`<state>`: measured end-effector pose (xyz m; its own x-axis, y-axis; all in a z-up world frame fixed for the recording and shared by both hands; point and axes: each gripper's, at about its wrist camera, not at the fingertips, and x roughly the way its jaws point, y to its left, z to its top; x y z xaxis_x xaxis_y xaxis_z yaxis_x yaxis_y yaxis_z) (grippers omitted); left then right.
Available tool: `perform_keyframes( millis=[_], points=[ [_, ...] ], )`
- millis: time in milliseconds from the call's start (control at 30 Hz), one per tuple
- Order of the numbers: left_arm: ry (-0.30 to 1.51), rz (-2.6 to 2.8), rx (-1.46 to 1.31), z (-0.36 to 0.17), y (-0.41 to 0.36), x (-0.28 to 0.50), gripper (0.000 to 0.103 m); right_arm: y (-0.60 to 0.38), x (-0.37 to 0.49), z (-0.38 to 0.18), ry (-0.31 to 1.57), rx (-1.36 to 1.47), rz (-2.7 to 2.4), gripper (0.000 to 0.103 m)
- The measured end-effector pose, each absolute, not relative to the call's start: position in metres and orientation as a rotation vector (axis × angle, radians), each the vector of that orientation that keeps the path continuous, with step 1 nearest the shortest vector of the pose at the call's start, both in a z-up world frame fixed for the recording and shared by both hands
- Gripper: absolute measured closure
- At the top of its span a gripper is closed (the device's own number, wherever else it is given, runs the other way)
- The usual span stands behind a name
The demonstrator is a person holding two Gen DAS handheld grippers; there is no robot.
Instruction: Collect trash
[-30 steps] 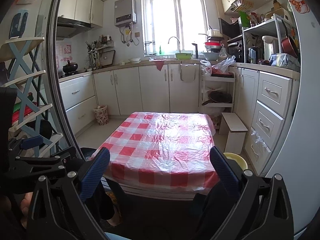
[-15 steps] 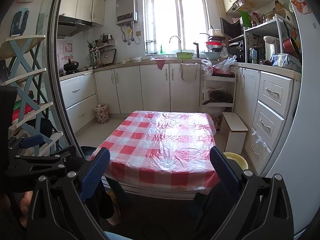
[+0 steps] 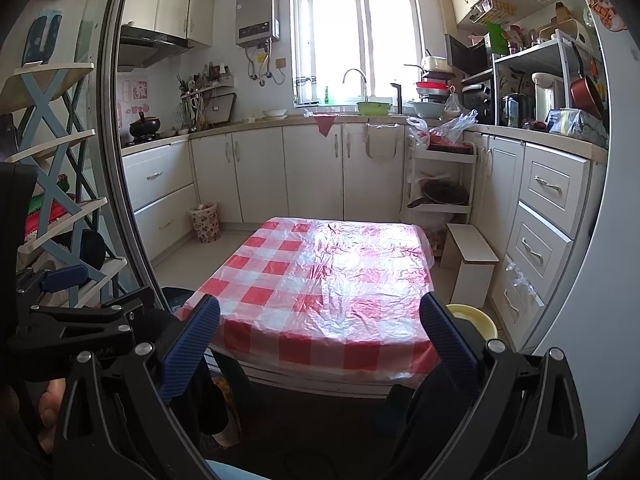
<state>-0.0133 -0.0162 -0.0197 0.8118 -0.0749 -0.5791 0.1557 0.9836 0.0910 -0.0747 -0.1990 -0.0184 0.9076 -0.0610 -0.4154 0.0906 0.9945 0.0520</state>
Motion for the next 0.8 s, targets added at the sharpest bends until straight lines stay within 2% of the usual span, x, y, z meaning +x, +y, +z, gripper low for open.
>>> perform_keyframes(
  millis=[800],
  points=[
    [0.617, -0.122, 0.133, -0.0217, -0.0177, -0.0119, 0.008, -0.1933, -0.0700, -0.0239, 0.440, 0.061, -0.072, 0.007]
  ],
)
